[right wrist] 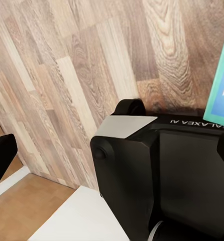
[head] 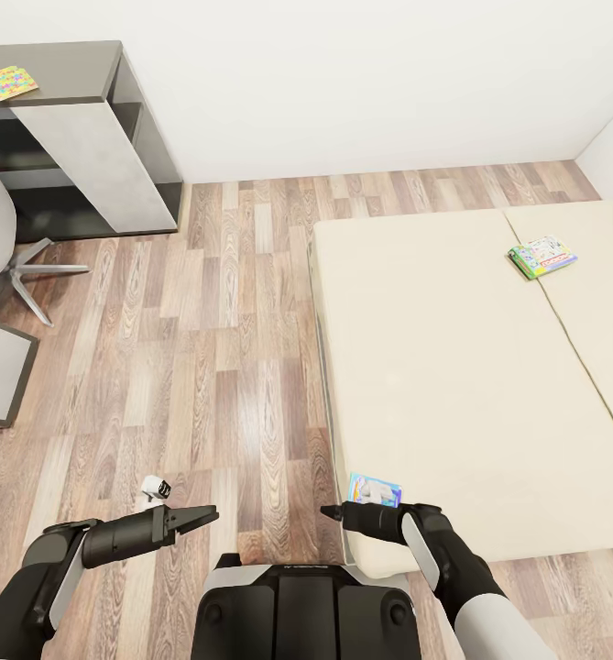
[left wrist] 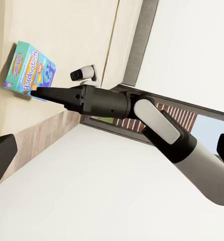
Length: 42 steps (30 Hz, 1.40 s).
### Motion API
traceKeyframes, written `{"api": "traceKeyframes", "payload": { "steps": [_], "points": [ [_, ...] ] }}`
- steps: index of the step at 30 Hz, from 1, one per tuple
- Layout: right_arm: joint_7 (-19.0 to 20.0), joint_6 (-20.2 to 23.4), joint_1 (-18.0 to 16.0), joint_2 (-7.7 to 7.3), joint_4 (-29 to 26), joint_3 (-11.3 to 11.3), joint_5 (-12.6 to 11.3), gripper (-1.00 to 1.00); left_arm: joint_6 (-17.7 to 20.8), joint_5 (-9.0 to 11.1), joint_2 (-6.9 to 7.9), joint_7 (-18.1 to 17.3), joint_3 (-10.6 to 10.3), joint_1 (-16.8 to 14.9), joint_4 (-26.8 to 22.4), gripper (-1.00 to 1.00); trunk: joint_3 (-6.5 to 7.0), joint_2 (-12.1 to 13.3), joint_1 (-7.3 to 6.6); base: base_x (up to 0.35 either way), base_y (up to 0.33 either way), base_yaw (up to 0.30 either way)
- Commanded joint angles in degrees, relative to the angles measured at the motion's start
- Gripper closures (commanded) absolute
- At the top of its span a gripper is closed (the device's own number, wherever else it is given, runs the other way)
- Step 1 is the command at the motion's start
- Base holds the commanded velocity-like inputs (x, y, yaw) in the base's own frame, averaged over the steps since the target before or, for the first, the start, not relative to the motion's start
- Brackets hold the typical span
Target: Put all the toys in the child's room - the three board games (two on the bed and one on the table), the two jigsaw puzzles on the table, and the tennis ball on the table - inside the toy box on the table in the child's room.
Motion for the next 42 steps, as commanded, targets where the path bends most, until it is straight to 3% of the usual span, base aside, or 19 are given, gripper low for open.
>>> {"api": "traceKeyframes", "payload": {
  "steps": [1, 14, 33, 42],
  "points": [
    [-0.1, 0.4, 0.0, 0.00, -0.1, 0.0, -0.3, -1.00, 0.6, 0.0, 0.01, -0.2, 0.0, 0.0, 0.0, -1.00, -0.06, -0.1, 0.03, 0.000, 0.000, 0.000],
    [1.1, 1.1, 0.0, 0.00, -0.2, 0.0, -0.3, -1.00, 0.6, 0.0, 0.01, -0.2, 0.1, 0.0, 0.0, -1.00, -0.06, -0.1, 0.03, 0.000, 0.000, 0.000],
    [4.3, 9.7, 0.0, 0.09, -0.7, -0.1, -0.4, -1.00, 0.7, 0.0, 0.01, -0.3, 0.0, 0.0, 0.0, -1.00, -0.06, -0.1, 0.03, 0.000, 0.000, 0.000],
    [7.6, 11.6, 0.0, 0.09, -5.3, 0.0, -0.4, -1.00, 0.7, 0.0, 0.01, -0.3, 0.0, 0.0, 0.0, -1.00, -0.06, -0.1, 0.03, 0.000, 0.000, 0.000]
  ]
}}
